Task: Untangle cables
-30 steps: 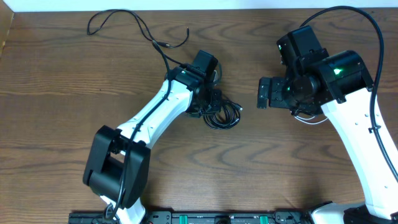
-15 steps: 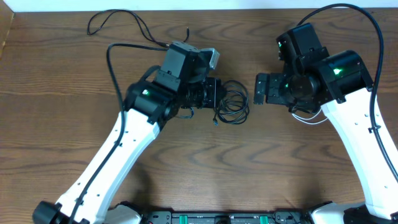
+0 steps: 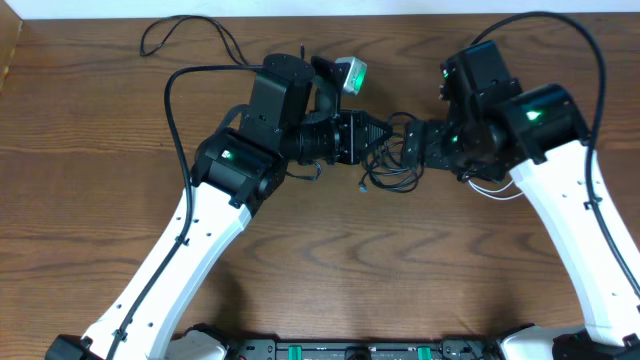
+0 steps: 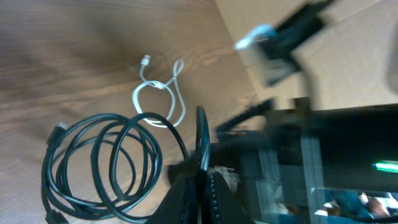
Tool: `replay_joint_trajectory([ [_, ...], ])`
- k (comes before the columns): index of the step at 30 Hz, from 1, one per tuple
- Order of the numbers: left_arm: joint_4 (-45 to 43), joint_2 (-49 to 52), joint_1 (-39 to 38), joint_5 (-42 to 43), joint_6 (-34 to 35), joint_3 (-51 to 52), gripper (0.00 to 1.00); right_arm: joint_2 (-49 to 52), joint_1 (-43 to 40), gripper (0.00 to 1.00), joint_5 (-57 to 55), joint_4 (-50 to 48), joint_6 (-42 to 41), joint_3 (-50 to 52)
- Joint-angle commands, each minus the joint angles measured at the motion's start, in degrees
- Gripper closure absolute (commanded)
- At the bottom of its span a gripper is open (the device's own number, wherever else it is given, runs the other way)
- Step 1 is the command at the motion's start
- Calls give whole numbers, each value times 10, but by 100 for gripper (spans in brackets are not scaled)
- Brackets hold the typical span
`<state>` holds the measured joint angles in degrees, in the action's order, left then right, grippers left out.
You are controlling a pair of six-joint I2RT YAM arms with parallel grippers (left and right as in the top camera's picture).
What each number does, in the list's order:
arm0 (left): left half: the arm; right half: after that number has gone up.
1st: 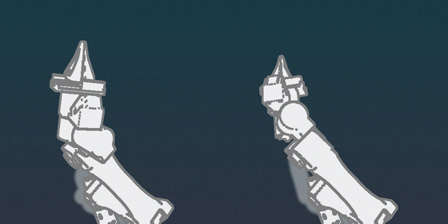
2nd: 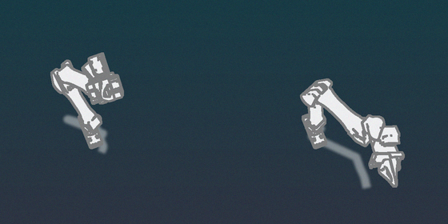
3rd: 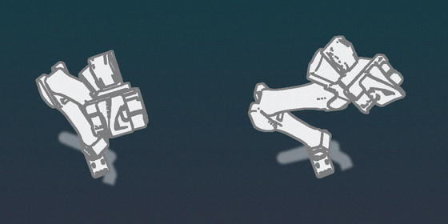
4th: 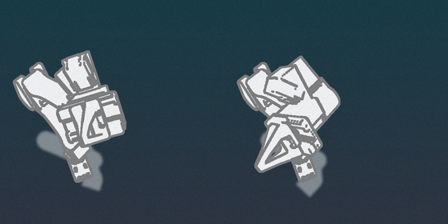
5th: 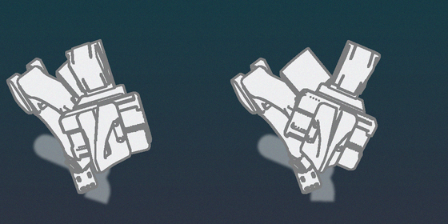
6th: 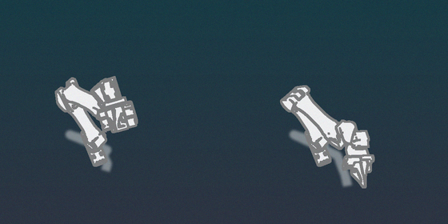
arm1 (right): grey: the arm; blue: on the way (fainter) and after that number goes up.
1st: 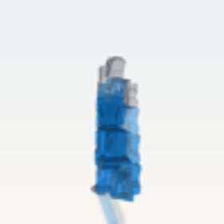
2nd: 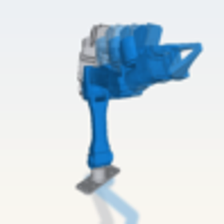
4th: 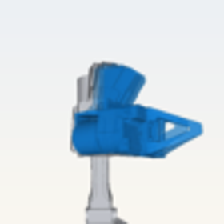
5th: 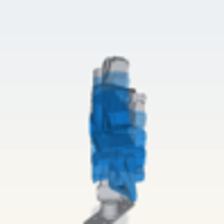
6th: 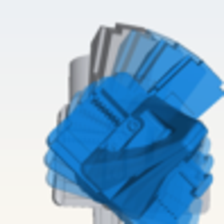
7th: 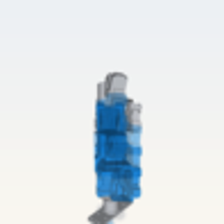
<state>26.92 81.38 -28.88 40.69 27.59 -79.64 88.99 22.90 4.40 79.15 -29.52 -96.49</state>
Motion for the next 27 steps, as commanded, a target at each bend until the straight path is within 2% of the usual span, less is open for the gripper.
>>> replay_joint_trajectory([
  [1, -7, -26, 1, 37, 23, -12, 93, 3, 4, 1, -10, -32, -7, 63],
  [6, -6, -53, 16, 37, 23, -12, 93, 3, 4, 1, -10, -92, -7, 154],
  [10, 13, -76, 63, 22, 17, -12, 93, 3, -2, 1, -19, -95, -7, 189],
  [15, 118, -95, 143, -71, 31, -12, 93, 3, -32, 1, -60, -61, -21, 192],
  [19, 182, -97, 195, -103, 52, -12, 92, 3, -62, 1, -64, -54, -45, 192],
  [24, 220, -95, 228, -105, 57, -12, 93, 3, -96, 1, -26, -59, -63, 192],
  [27, 240, -95, 231, -186, 57, -12, 93, 3, -102, 1, -23, -59, -62, 192],
])
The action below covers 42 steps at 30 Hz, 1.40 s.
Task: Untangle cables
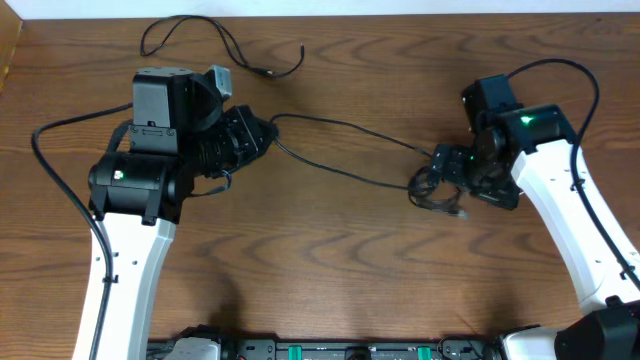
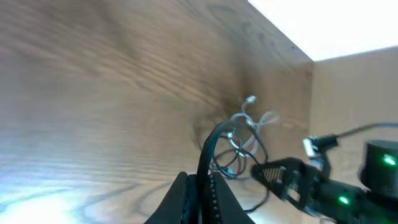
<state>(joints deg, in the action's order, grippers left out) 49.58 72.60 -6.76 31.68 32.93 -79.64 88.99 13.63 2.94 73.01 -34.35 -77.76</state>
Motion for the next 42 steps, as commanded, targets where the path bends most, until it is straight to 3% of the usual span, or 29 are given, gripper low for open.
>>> replay_joint_trajectory([
  [1, 23, -7, 10, -136, 4, -12, 92, 3, -9, 1, -9, 3, -14, 5],
  [6, 77, -7, 10, -302, 71, -12, 92, 3, -9, 1, -19, 7, -14, 5],
  [11, 83, -7, 10, -309, 81, -12, 93, 3, -9, 1, -26, -4, -14, 5],
  [14, 78, -7, 10, -274, 75, -12, 92, 3, -9, 1, -16, -9, -14, 5],
  [19, 7, -3, -9, -38, -56, -12, 93, 3, -8, 1, 69, -42, -5, 5],
  [22, -29, -3, -36, 59, -81, -12, 92, 3, -6, 1, 153, -79, 38, 5],
  [28, -60, -3, -95, 69, -77, -12, 93, 3, 12, 1, 232, -129, 53, 5],
  [42, -104, -3, -117, 89, -29, -12, 92, 3, 113, 1, 209, -190, 70, 6],
])
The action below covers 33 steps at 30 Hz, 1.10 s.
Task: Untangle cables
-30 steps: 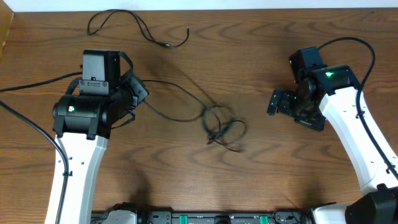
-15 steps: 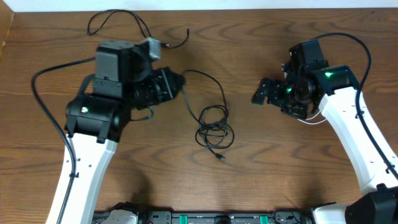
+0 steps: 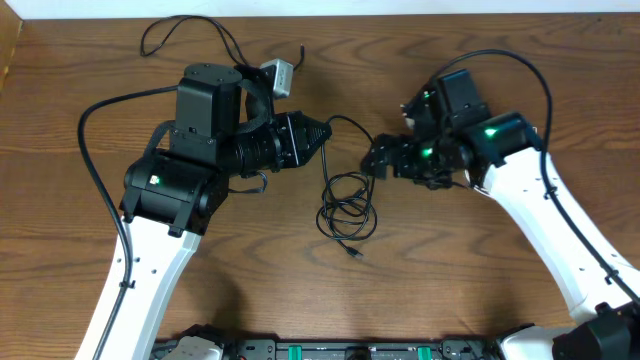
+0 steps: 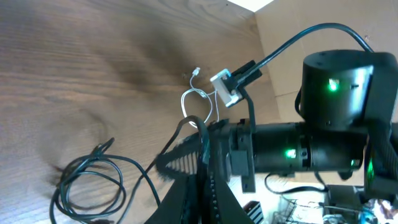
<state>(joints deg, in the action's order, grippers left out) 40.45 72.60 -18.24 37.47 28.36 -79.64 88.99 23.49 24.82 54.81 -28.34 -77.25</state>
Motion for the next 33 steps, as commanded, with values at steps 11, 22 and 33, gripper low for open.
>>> replay_joint_trajectory([
  [11, -346, -12, -2, 280, 235, -12, 93, 3, 43, 1, -177, -23, -81, 22],
  [22, -612, -67, 74, 281, 412, -12, 93, 3, 42, 1, -299, -32, -116, 91],
  [33, -444, -81, 341, 336, 386, -12, 93, -6, -4, 1, -300, 11, -132, 122],
])
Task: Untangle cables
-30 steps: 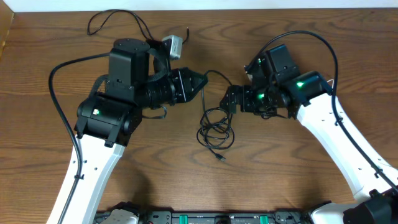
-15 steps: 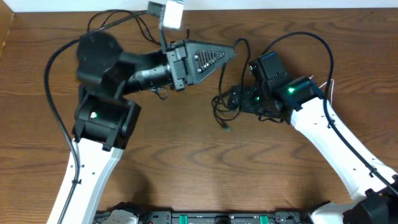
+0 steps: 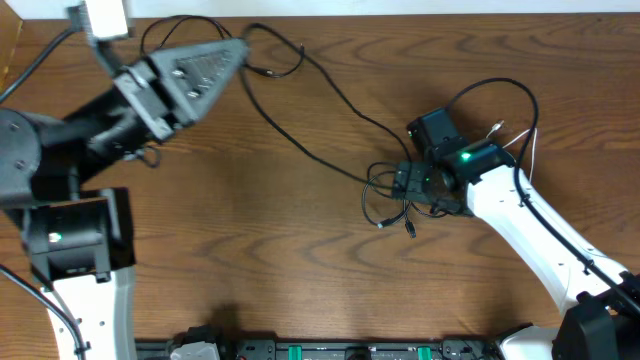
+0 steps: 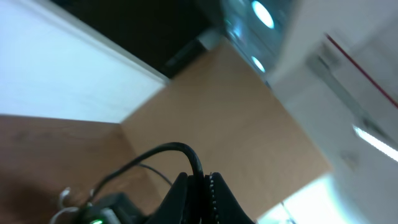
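Observation:
A long black cable (image 3: 320, 85) runs from my left gripper (image 3: 240, 45) down across the table to a tangled coil (image 3: 385, 208). The left arm is lifted high, close to the overhead camera. In the left wrist view the left gripper (image 4: 200, 182) is shut on that cable (image 4: 180, 148), which arcs up and off to the left. My right gripper (image 3: 402, 186) sits low on the coil, shut on its loops as far as the overhead view shows. A thin white cable (image 3: 527, 135) lies behind the right arm, apart from the coil.
A second thin black cable, with its plug (image 3: 268, 71), lies along the table's far edge at the top left, partly hidden under the raised left arm. The wooden table (image 3: 250, 250) ends at a pale wall at the top.
The left gripper has risen high and gone to the far left, still shut on the cable, which is now drawn out long. The coil and the right gripper now lie further right and lower.
Both grippers met mid-table at the bundle of black and white cables. Then the left gripper held a black strand pulled far left, the right gripper at the coil. They came closer, with the coil slack between them. Now the strand is stretched again and the white cable lies separate.

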Tool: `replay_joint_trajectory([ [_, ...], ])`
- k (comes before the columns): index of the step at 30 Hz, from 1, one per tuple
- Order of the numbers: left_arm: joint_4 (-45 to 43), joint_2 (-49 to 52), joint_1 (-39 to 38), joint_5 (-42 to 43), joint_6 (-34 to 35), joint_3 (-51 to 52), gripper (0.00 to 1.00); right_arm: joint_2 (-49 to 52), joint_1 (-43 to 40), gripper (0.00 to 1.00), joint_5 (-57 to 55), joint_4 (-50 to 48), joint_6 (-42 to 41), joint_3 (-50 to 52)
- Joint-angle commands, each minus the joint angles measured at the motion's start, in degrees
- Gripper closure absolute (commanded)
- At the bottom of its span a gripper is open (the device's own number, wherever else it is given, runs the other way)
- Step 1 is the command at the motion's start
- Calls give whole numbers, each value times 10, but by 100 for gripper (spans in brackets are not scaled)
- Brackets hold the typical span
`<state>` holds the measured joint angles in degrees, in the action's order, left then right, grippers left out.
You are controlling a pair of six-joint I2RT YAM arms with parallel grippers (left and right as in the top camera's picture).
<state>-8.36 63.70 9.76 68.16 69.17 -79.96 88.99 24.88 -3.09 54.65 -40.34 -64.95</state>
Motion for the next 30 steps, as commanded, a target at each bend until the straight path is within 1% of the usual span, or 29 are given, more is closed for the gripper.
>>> replay_joint_trajectory([
  [1, 72, 12, 81, 35, -38, -9, 92, -8, -23, 1, -21, 17, -12, -3],
  [3, 140, 21, 118, 36, -81, -9, 93, -15, -38, 1, -21, 35, -12, -12],
  [5, 190, 31, 144, 31, -116, -9, 93, -24, -50, 1, -21, 51, -12, -23],
  [6, 229, 40, 163, 23, -153, -9, 92, -33, -57, 1, -21, 63, -12, -33],
  [7, 259, 46, 173, 9, -175, -9, 93, -38, -62, 1, -21, 69, -12, -39],
  [9, 327, 56, 186, -37, -212, -9, 93, -52, -70, 1, -12, 79, -4, -56],
  [10, 377, 63, 190, -78, -240, -9, 92, -60, -74, 1, 7, 79, 16, -68],
  [12, 429, 70, 190, -129, -275, -9, 93, -75, -77, 1, 48, 76, 57, -86],
  [13, 482, 77, 190, -182, -308, -9, 92, -85, -78, 1, 56, 78, 66, -97],
  [15, 531, 82, 190, -240, -342, -9, 93, -100, -78, 1, 46, 80, 65, -112],
  [17, 567, 86, 190, -279, -375, -9, 92, -115, -78, 1, 43, 75, 65, -121],
  [20, 605, 87, 185, -308, -416, -9, 93, -130, -78, 1, 60, 60, 65, -123],
  [23, 626, 87, 172, -310, -442, -9, 93, -134, -78, 1, 132, 33, 80, -123],
  [24, 632, 87, 163, -310, -454, -9, 93, -134, -78, 1, 178, 14, 104, -123],
  [26, 640, 87, 149, -317, -465, -9, 93, -133, -78, 1, 222, -9, 137, -123],
  [28, 654, 87, 121, -370, -471, -9, 93, -134, -77, 2, 180, -12, 138, -123],
  [30, 668, 87, 97, -459, -468, -9, 93, -133, -78, 3, 97, 15, 127, -123],
])
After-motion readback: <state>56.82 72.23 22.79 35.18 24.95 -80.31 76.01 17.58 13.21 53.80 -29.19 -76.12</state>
